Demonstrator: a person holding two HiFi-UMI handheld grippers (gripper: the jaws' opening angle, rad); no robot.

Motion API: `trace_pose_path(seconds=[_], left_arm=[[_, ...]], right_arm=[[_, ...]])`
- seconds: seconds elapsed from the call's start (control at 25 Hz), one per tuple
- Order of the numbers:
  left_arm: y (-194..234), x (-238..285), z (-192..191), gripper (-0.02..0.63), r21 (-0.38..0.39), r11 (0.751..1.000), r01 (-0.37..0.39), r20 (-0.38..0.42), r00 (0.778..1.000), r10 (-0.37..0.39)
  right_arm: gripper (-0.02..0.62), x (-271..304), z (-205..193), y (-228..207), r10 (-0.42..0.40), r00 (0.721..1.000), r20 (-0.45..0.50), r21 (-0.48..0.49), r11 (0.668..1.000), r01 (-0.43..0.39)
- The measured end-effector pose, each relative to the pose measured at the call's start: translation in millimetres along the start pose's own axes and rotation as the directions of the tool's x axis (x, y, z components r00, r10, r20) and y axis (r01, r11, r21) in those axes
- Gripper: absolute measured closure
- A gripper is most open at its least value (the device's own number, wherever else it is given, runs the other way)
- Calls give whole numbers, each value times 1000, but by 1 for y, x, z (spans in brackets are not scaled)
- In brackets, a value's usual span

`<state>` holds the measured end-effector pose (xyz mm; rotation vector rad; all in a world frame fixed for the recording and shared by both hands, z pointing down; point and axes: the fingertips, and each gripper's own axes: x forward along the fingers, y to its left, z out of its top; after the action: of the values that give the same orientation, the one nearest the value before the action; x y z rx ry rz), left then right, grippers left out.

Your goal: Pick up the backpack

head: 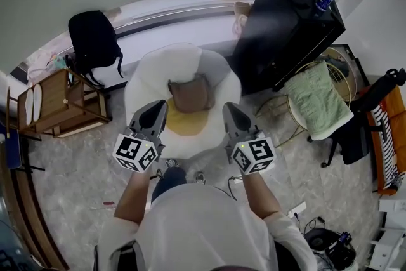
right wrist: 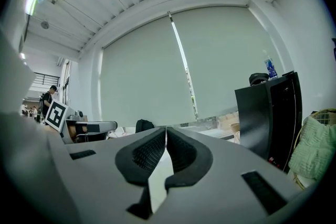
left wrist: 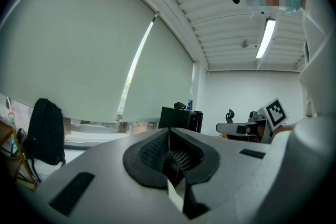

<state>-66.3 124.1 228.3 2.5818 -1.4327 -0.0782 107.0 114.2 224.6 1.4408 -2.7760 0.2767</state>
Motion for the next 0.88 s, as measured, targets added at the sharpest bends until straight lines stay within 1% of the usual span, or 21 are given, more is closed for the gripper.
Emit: trace_pose_path(seconds=[0.32, 0.56, 0.68, 0.88], left_arm=[[53, 36, 0, 574, -27, 997, 70, -32, 997, -71], [89, 54, 5, 574, -23, 990, 136, -34, 990, -137], [104, 64, 4, 574, -21, 990, 138, -40, 990, -138], [115, 79, 2, 574, -23, 992, 123, -46, 991, -124]], right_arm=[[565, 56, 6, -5, -71, 997, 7, 6, 997, 71], [565, 94, 9, -2, -120, 992, 36, 1, 993, 120], [565, 108, 8, -4, -124, 992, 37, 0, 992, 124], [565, 126, 6, -17, -112, 993, 25, 2, 994, 112]])
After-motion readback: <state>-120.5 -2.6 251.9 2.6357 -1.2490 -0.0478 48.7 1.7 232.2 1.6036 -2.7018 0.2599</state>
